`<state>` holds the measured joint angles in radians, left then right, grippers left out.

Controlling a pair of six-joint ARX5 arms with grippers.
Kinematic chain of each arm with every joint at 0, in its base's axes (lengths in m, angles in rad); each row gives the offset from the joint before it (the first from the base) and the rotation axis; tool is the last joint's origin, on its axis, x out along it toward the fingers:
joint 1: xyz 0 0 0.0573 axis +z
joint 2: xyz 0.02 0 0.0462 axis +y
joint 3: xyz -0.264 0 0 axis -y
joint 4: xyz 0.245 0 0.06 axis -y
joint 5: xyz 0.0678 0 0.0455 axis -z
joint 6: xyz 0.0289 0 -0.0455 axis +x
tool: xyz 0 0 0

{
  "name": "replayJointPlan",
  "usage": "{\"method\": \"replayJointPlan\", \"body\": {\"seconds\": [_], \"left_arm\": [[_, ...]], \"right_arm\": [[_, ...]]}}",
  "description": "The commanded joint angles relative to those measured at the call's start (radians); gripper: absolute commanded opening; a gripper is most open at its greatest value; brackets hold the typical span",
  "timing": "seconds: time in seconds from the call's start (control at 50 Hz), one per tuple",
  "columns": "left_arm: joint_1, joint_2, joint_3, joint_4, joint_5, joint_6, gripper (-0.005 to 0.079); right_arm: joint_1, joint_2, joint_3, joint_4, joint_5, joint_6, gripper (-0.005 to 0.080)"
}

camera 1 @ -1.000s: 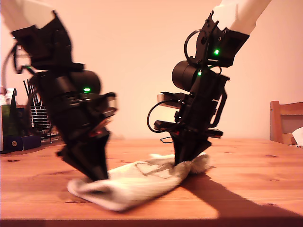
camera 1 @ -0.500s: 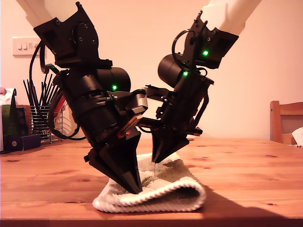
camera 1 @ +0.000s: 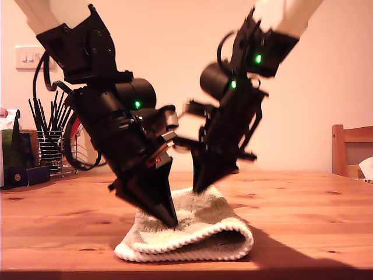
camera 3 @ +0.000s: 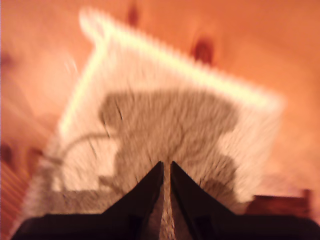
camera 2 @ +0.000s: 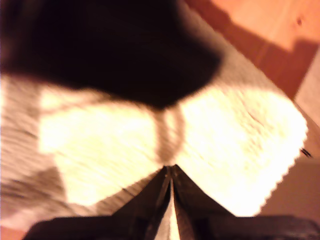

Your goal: Fold the tea towel in front of you. After folding it, place it to the left side.

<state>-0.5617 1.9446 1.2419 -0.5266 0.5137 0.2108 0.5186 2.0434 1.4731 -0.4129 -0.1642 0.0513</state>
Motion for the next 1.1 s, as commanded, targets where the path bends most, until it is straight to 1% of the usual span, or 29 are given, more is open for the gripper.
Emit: {"method": "replayJointPlan", "body": {"seconds": [0.0, 0.08, 0.16, 0.26, 0.42, 0.66, 0.74, 0.76, 0.88, 0.9, 0.94, 1.08], "left_arm": [[0.008, -0.068, -0.013, 0.033, -0.001, 0.006, -0.0022], [0.019, -0.099, -0.013, 0.052, -0.014, 0.007, -0.0021], [0.032, -0.119, -0.013, 0.065, -0.024, 0.021, -0.0021], [0.049, -0.14, -0.018, 0.097, -0.024, 0.025, -0.0021], [0.064, -0.16, -0.051, 0.153, -0.025, 0.025, -0.0022], [0.064, -0.164, -0.17, 0.282, -0.025, 0.015, -0.0022], [0.063, -0.164, -0.21, 0.325, -0.024, 0.011, -0.0022], [0.063, -0.164, -0.218, 0.335, -0.024, -0.006, -0.0021], [0.062, -0.164, -0.237, 0.353, -0.024, -0.022, -0.0021], [0.06, -0.164, -0.237, 0.353, -0.024, -0.023, -0.0021], [0.056, -0.164, -0.237, 0.355, -0.024, -0.025, -0.0021], [0.036, -0.164, -0.238, 0.351, -0.023, -0.028, -0.0022]], "right_arm": [[0.002, -0.069, -0.011, 0.015, 0.021, 0.005, 0.0032], [0.002, -0.102, -0.013, 0.011, 0.047, 0.005, 0.0032], [0.002, -0.133, -0.016, -0.008, 0.052, 0.005, 0.003], [0.002, -0.186, -0.051, 0.002, 0.08, 0.005, 0.0029], [0.002, -0.303, -0.161, 0.021, 0.097, 0.027, 0.0028], [0.003, -0.467, -0.362, 0.028, 0.09, 0.118, -0.0002], [0.003, -0.497, -0.422, 0.028, 0.068, 0.165, -0.0002], [0.003, -0.5, -0.438, 0.028, 0.059, 0.178, -0.0002], [0.007, -0.506, -0.498, 0.026, -0.035, 0.225, -0.0003], [0.007, -0.506, -0.509, 0.026, -0.067, 0.238, -0.0003], [0.008, -0.505, -0.524, 0.027, -0.102, 0.253, -0.0003], [0.016, -0.505, -0.554, 0.015, -0.182, 0.298, -0.0003]]}}
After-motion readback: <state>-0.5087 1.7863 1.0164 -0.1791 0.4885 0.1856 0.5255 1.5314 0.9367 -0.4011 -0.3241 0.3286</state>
